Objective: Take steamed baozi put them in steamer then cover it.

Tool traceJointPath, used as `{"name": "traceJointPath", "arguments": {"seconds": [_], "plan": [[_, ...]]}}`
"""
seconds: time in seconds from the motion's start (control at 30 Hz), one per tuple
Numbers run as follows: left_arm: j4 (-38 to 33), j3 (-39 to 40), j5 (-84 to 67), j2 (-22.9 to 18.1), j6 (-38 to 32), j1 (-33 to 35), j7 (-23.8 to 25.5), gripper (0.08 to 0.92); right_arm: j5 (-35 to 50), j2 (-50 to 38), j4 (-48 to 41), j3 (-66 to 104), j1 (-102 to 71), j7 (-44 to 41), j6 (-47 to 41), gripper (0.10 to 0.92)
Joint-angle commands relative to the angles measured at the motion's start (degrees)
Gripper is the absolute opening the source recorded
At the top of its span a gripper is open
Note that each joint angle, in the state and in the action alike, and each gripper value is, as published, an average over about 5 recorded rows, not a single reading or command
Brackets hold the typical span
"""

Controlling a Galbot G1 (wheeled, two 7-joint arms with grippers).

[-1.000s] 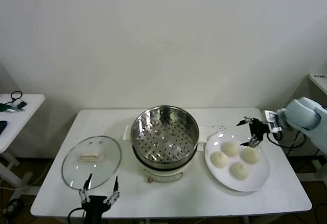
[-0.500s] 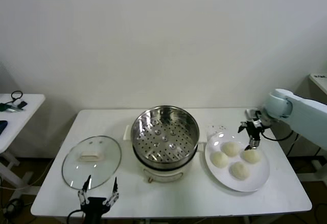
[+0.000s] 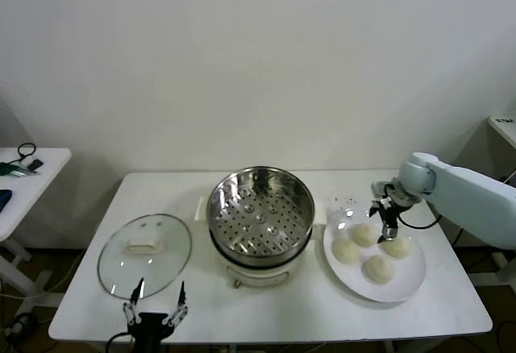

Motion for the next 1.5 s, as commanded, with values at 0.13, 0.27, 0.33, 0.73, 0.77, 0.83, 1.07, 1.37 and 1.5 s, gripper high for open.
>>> {"name": "traceJointPath", "arguments": {"seconds": [0.13, 0.27, 0.33, 0.73, 0.77, 0.83, 1.07, 1.37, 1.5], "plan": [[-0.03, 0.22, 0.16, 0.06, 0.09, 0.07, -0.01, 0.823, -0.59, 2.71, -3.55, 4.63, -4.91, 1.67, -0.37, 0.823], [-0.04, 0.26, 0.28, 0.0, 0.11, 0.1, -0.04, 0.823, -0.64, 3.13, -3.87, 5.06, -5.11, 1.73, -0.36, 0.799], [-0.13, 0.25, 0.33, -0.03, 0.12, 0.14, -0.06, 0.823, -0.59, 3.08, -3.79, 4.98, -4.96, 1.32, -0.35, 0.763], [-0.56, 0.29, 0.69, -0.2, 0.03, 0.49, -0.59, 0.823, 3.47, 0.94, 0.9, -4.47, 9.6, -0.9, 2.37, 0.603], [-0.63, 0.28, 0.72, -0.14, 0.03, 0.56, -0.7, 0.823, 4.8, 0.82, 2.08, -7.94, 13.8, -1.13, 3.18, 0.603], [-0.76, 0.21, 0.72, 0.12, -0.01, 0.71, -0.92, 0.823, 8.66, 1.35, 4.91, -16.13, 24.14, -1.55, 5.41, 0.602], [-1.52, -0.11, 0.13, 1.61, -0.1, 1.04, -1.44, 0.823, 18.39, 8.96, 14.92, -29.63, 52.12, -3.58, 19.9, 0.602], [-1.65, 0.68, 0.39, 1.16, 0.84, 0.56, -0.98, 0.823, 12.13, 18.82, 32.21, -29.47, 58.85, 0.14, 31.17, 0.602], [-1.67, 0.82, 0.45, 0.85, 0.75, 0.42, -1.04, 0.823, 2.99, 20.94, 32.81, -28.14, 51.21, 4.46, 35.45, 0.604]]}}
